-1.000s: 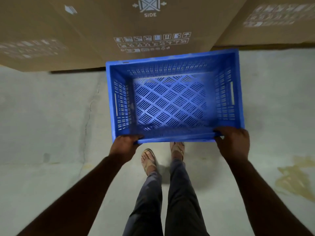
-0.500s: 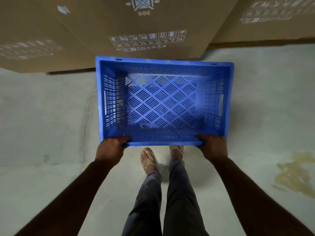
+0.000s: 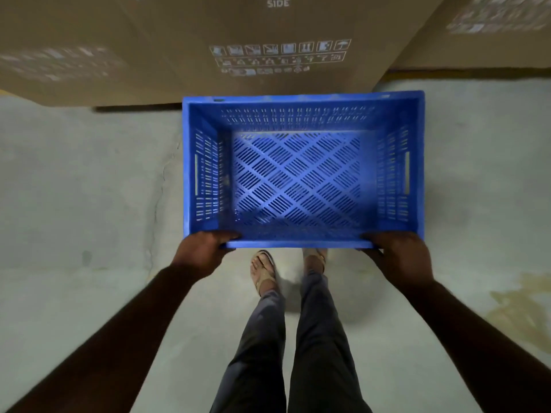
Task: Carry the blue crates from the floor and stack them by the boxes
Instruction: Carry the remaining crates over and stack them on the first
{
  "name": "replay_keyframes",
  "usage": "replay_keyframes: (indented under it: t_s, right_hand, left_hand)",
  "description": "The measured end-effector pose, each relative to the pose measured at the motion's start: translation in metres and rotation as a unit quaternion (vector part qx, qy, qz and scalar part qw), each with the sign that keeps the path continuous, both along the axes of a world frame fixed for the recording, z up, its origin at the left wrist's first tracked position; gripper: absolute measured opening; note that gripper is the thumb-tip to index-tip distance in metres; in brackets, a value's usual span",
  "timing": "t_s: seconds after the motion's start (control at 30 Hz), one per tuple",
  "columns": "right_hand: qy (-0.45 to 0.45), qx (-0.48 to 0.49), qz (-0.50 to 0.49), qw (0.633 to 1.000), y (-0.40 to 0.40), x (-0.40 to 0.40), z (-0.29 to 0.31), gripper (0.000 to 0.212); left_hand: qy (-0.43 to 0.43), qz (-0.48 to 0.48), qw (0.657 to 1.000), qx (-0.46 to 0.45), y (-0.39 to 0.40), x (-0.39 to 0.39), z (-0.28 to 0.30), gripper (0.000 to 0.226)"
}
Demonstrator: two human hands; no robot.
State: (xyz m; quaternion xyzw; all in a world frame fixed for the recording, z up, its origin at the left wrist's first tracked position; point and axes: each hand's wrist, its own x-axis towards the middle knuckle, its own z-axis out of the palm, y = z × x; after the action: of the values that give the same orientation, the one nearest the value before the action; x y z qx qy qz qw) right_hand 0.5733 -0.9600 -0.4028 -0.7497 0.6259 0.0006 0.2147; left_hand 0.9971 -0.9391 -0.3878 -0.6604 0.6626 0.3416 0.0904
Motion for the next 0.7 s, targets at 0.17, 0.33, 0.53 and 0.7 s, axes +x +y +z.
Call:
replay_keyframes:
  t_s: [0.17,0.33,0.53,0.7]
  right_hand:
    - [0.003,0.021,-0.038,0.999,0.016,-0.003,0.011,0.033]
    - [0.005,0.014,-0.039,0.999,0.016,0.000,0.020,0.031]
    - [0.016,0.044,-0.050,0.998,0.012,-0.008,-0.006,0.037]
    - [0.036,0.057,-0.051,0.996,0.009,0.017,-0.012,0.037]
  left_hand:
    - [0.005,-0.063,0.998,0.030,0.011,-0.004,0.006,0.039]
    - [-0.002,-0.058,0.997,0.046,0.029,-0.009,-0.001,0.042]
    - [0.002,-0.093,0.994,-0.054,0.020,-0.017,0.010,0.042]
    - [-0.012,0.000,0.999,-0.048,-0.008,-0.007,0.001,0.034]
